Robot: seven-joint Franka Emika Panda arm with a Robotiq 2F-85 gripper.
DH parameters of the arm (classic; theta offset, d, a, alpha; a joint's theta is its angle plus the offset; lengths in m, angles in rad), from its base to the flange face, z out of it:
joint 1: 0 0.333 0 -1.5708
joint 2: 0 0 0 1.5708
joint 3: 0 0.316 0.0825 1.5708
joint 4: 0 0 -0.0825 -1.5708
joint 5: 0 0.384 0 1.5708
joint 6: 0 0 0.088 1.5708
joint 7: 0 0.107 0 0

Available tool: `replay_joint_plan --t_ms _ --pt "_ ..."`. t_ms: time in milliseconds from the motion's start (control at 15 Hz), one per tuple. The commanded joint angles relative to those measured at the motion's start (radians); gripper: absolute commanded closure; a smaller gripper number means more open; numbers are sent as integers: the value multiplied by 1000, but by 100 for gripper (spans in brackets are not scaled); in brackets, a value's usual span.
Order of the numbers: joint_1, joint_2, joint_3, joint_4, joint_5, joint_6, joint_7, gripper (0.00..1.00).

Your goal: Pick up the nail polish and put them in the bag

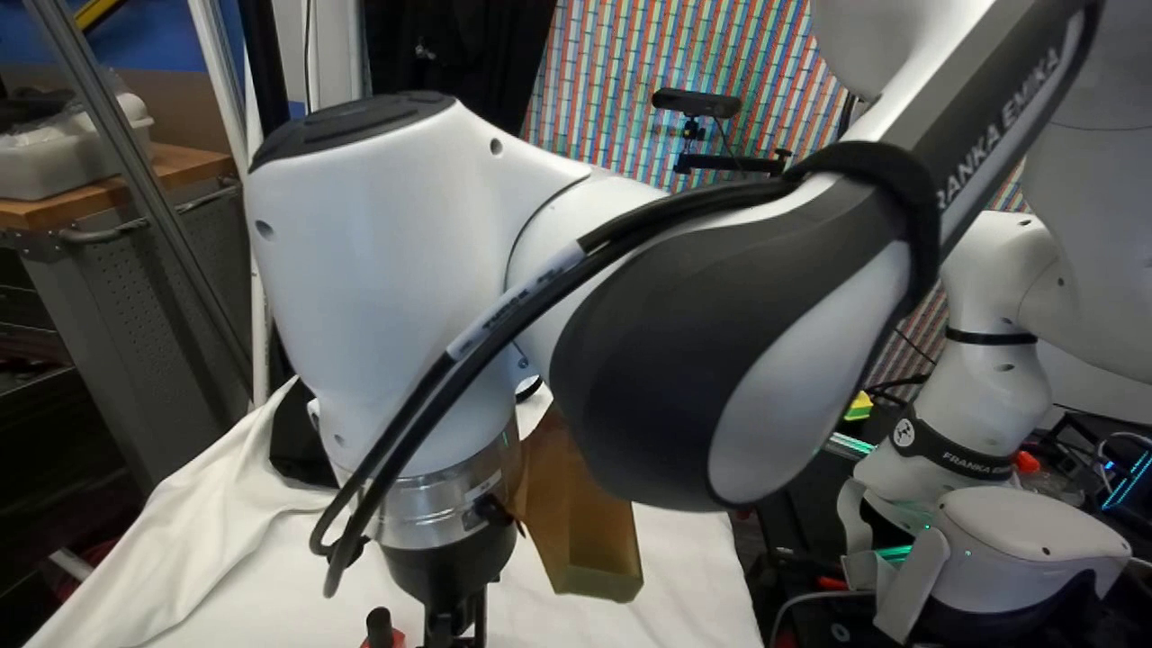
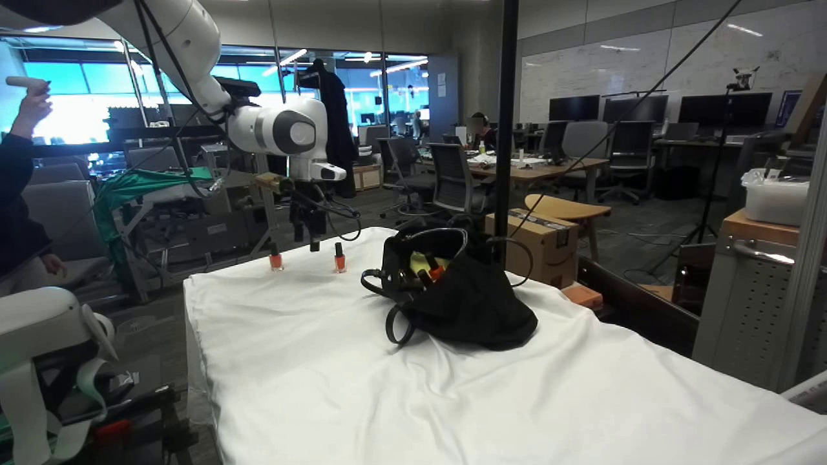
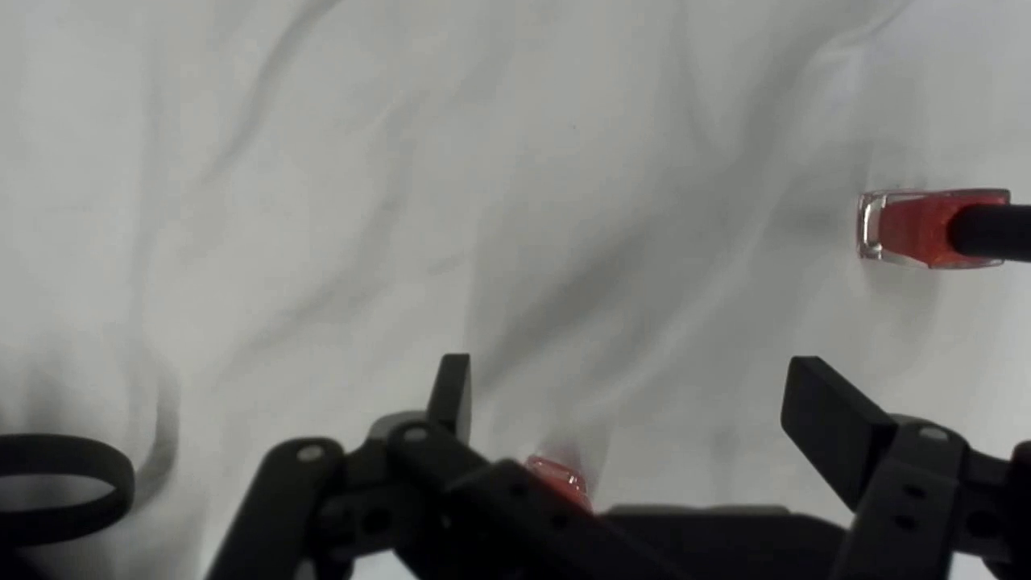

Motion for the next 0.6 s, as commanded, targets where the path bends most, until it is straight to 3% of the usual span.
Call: replay_joint_plan --t_ms 0,533 --pt "14 50 -7 63 16 52 -16 0" --pt "58 143 -46 147 -25 107 8 0"
